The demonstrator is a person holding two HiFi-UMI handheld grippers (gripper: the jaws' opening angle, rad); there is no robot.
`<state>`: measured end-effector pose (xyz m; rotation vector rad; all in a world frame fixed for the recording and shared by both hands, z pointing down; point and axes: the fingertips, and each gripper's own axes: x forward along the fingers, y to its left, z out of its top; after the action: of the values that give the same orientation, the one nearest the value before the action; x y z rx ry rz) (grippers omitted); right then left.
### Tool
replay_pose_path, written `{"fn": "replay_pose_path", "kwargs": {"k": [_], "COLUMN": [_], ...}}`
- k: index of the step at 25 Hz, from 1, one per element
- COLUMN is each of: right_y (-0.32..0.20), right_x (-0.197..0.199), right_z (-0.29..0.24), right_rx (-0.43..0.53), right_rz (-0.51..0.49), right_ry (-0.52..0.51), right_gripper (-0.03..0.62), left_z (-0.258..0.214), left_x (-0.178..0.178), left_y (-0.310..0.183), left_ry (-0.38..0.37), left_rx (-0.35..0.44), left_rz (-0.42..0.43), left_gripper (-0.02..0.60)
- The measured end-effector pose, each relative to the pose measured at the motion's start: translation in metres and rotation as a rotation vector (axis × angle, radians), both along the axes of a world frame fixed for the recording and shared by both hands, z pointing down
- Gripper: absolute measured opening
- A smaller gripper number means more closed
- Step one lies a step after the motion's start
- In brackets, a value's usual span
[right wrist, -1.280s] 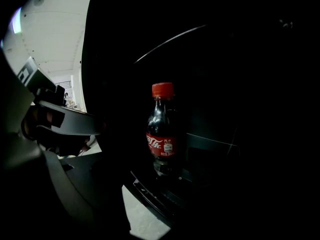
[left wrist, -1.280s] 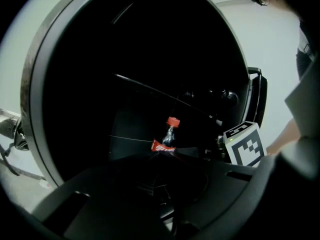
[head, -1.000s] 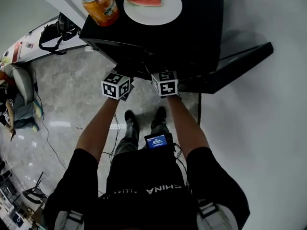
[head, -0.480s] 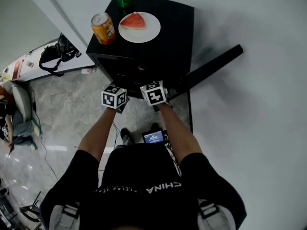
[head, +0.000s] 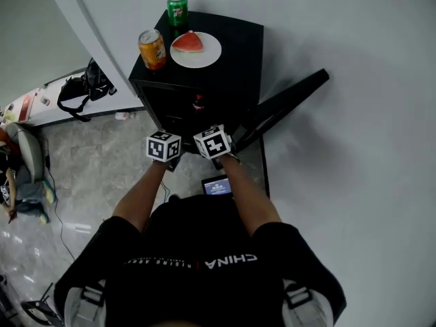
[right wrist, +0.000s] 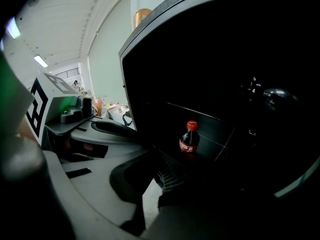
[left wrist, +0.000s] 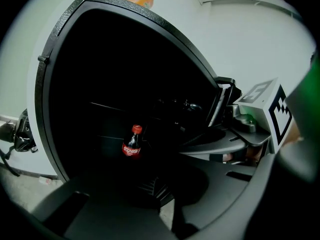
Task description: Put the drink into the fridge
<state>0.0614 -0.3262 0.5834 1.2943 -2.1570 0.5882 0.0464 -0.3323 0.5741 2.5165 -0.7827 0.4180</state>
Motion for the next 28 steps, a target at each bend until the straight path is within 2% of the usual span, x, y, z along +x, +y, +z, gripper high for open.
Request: {"fn": "replay_pose_path", "kwargs": {"k": [16, 23, 28], "right_y": [0.013, 0.024, 0.031], "right_x": [0.009, 0.016, 0.018], "right_z": [-0.003, -0.008, -0.005], "right_rx": [-0.025, -0.022, -0.014], "right_rz": [-0.049, -0.099, -0.124], "right_ry": [-0.029, -0.057, -0.076], "right_gripper": [0.014, 0.015, 0.015], "left_z": [-0.001, 0.001, 0.002], "left_x": [0.006, 0.02, 0.016], "left_y": [0.016, 0.035, 0.047], "left_ry": [-0.036, -0.046, -0.031], "left_rx": [-0.006, -0.024, -0.043], "left_rz": [0.001, -0.065, -0.121], "left_gripper": [0.011, 0.011, 0.011]}}
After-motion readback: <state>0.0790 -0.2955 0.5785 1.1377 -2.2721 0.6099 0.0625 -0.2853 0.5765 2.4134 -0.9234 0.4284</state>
